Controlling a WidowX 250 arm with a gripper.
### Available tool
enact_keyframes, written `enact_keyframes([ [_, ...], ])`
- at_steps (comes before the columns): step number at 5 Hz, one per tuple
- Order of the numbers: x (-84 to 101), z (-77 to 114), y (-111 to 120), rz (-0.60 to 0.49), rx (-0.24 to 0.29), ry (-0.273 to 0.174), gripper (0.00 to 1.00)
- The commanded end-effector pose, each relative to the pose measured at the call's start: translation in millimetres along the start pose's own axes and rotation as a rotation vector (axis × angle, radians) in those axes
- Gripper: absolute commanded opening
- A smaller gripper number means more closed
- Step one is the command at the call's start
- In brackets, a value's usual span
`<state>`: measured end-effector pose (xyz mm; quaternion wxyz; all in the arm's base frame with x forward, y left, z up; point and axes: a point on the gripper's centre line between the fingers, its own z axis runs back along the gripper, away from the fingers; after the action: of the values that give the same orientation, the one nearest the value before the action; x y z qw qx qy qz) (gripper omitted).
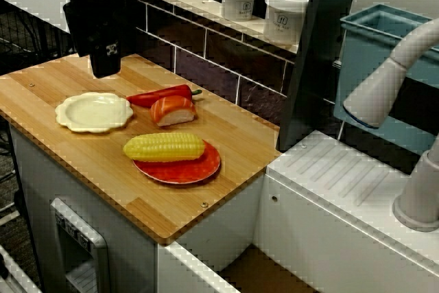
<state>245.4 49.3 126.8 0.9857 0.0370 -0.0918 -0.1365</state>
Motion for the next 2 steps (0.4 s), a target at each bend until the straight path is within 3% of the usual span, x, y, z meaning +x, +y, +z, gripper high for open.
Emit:
enact_keyframes([
  [1, -27.7, -8.3, -36, -0.080, 0.026, -0.061, 1.00],
  [2, -26.3, -20.8, -55, -0.095, 0.039, -0.055, 1.00],
])
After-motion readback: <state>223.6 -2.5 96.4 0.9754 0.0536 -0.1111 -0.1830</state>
